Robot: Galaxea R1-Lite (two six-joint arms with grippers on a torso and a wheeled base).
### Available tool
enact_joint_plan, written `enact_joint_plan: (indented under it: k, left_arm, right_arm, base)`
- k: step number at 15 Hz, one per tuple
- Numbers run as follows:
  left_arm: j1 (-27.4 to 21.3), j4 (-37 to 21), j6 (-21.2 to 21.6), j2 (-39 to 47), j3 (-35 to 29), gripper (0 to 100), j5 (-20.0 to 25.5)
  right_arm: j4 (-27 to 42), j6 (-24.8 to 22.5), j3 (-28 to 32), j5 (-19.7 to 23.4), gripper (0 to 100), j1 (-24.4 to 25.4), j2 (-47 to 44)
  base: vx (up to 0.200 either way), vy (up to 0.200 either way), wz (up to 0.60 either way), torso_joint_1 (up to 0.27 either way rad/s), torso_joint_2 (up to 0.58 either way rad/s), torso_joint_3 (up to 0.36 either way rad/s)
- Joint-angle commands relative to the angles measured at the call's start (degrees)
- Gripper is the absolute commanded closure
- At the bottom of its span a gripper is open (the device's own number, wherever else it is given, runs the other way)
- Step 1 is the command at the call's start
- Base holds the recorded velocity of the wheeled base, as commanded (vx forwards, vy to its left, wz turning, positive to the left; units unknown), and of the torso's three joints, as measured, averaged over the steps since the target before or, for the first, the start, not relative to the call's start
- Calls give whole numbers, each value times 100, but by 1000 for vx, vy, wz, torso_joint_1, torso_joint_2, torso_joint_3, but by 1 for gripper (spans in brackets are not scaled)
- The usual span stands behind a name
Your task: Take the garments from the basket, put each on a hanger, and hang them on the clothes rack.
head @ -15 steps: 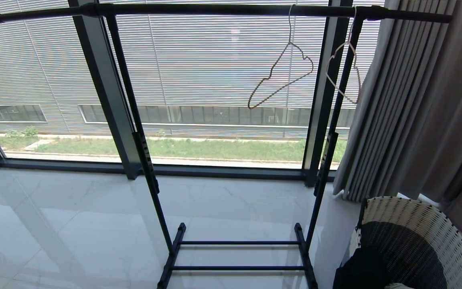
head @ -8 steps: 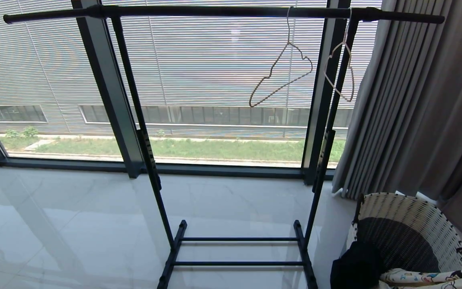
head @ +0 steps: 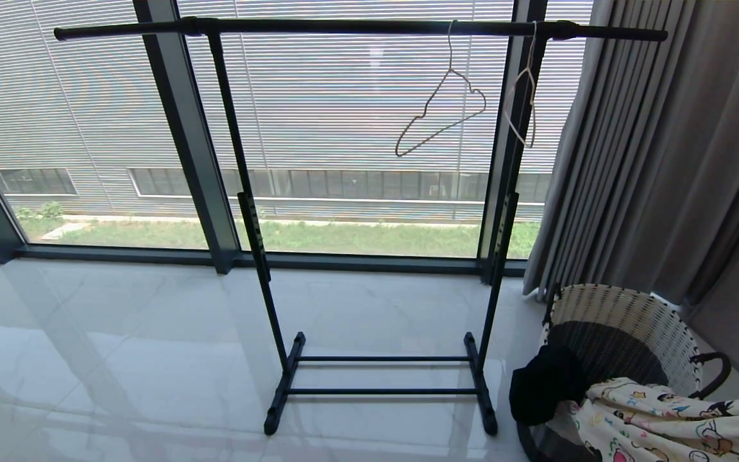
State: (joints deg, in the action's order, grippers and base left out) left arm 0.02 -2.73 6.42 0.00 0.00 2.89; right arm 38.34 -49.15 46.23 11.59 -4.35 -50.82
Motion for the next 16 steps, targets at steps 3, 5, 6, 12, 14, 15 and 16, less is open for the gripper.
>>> enact_joint_plan:
  k: [3,5,6,12,14,15,16]
  left_arm:
    - [-2,1,-18,9,0,0,1]
    - [-2,-8,113,9,0,0,1]
    - [6,-8,122,9,0,0,1]
    - [-486,1380,-889,3735,-2276,0,1]
    - [-1066,1714,-906,4983,-2997,0,1]
    - [-2059,1767,-932,5915,-3507,0,-131]
    - [-2771,1767,-932,6486,-3735,0,-359]
  right_arm:
    - [-11,477,334,1,100,541,-288]
    - [-11,969,668,-26,100,1015,-499]
    - [-11,987,686,-34,100,1042,-516]
    - [-415,1206,818,1,100,1411,-1070]
    - [-503,1391,879,1,100,1587,-1123]
    - [-512,1567,967,10,100,1727,-1202]
    - [-520,1646,1011,10,100,1833,-1263]
  base:
    - [0,0,0,0,0,0]
    - [0,0,0,0,0,0]
    - [0,0,0,0,0,0]
    - [0,0,0,0,0,0]
    - [0,0,0,0,0,0]
    - [0,0,0,0,0,0]
    - [0,0,0,0,0,0]
